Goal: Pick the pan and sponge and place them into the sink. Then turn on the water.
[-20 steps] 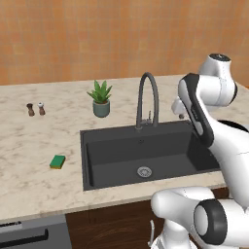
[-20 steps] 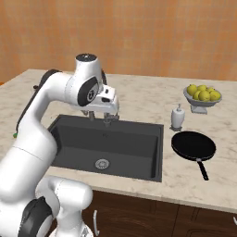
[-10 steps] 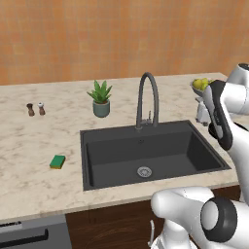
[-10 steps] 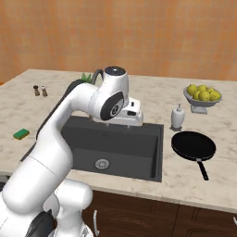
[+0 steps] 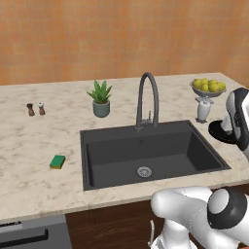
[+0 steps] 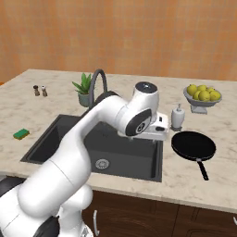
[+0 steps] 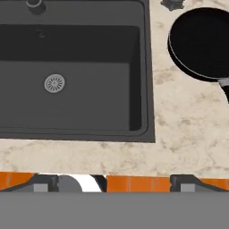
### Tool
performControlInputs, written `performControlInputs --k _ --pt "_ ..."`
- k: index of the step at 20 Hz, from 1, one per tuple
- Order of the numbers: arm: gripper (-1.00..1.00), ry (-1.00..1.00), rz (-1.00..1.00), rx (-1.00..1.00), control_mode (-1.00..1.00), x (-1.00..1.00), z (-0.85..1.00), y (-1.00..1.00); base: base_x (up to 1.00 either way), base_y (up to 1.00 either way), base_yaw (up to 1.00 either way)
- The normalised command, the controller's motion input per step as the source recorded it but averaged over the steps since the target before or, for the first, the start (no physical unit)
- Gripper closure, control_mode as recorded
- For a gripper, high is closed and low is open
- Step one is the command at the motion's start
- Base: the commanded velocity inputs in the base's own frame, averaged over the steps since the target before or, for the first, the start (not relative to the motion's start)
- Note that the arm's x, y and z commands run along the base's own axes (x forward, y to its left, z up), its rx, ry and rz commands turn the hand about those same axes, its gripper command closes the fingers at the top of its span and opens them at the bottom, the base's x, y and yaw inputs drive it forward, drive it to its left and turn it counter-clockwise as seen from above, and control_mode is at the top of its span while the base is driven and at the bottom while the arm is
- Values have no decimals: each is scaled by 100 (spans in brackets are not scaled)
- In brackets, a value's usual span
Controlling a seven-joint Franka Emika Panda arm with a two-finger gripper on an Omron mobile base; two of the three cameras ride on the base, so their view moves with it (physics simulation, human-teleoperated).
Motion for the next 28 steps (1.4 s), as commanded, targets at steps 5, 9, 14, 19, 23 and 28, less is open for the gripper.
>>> performControlInputs --k 5,9,14,19,23,28 --pt "-100 7 0 0 -100 -6 -21 -68 0 0 0" --pt "-100 8 0 0 -100 0 -19 -62 0 0 0" --pt "-100 6 0 0 -100 0 -14 -57 0 0 0" --pt "-100 8 0 0 -100 0 -21 -48 0 0 0" --pt "-100 8 1 0 -100 4 -34 -43 0 0 0" --pt "-100 7 0 0 -100 5 -33 -37 0 0 0"
